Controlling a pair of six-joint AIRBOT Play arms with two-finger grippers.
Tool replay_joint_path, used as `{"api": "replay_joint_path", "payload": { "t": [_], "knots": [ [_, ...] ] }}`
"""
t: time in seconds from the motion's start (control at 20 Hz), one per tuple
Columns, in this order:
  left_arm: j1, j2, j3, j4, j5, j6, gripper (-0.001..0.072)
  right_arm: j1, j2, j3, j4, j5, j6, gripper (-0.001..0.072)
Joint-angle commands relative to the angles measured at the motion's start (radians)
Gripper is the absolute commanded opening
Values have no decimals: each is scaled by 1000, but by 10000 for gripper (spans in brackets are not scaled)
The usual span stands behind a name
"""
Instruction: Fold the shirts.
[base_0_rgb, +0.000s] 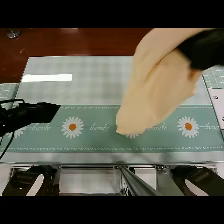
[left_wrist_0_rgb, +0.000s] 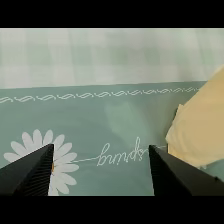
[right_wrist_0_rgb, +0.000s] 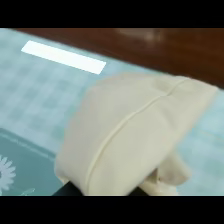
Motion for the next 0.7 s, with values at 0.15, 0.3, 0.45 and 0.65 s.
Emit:
{"api": "replay_joint_path", "payload": {
  "t": [0.15, 0.3, 0.45, 0.65],
  "knots": [
    [-1, -42, -12, -14, -18, 2, 700, 211, -105, -374, 101, -328, 229, 24],
    [-1, -74, -13, -13, -13, 4, 700, 282, -266, -374, 188, -353, 224, 24],
    [-1, -145, -13, -15, -13, 6, 700, 364, -432, -374, 329, -458, 212, 196],
    [4, -240, -11, 4, -26, 6, 700, 229, -472, -290, 423, -311, 74, 625]
  ]
}}
